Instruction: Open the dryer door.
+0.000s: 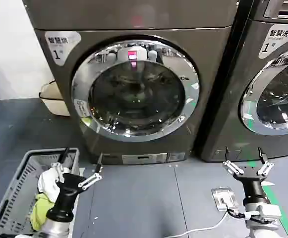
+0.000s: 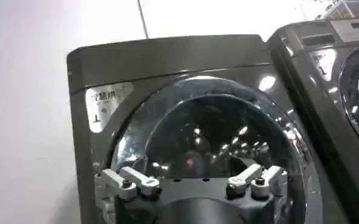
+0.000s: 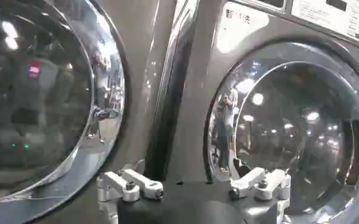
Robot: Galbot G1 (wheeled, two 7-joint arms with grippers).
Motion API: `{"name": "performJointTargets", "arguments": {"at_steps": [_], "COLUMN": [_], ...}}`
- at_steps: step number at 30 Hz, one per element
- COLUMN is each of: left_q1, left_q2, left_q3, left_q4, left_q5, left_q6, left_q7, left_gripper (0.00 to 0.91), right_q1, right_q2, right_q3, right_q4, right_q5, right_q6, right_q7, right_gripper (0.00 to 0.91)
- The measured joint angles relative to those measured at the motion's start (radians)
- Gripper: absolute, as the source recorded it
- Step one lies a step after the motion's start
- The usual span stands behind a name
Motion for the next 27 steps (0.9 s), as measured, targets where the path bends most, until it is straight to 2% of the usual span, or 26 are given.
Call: {"name": "performJointTargets", "arguments": {"at_steps": [8,20,27], "left_q1": [0.001,0.007,0.012], "left_q2": [0.002,0.004,0.003], "left_q3": [0.001,0.003,0.003], "left_q4": [-0.004,-0.011,-0.018], "left_q5": [0.000,0.001,0.004], "left_q6": [0.000,0.001,0.002], "left_q7": [0.002,0.005,0.006], "left_gripper": [0.907,0.907,0.907], "right_q1": [0.029,0.109,0.199], "right_q2": [-0.078,-0.307,-0.437], "right_q3": [-0.032,-0.128,-0.224], "right_q4": [-0.012,-0.027,-0.051], "right_q5": [0.062,0.268,0.358], "right_q6": [-0.019,-0.047,-0.044], "right_q7": [-0.015,-0.096,-0.137], "right_gripper": [0.907,0.907,0.907]}}
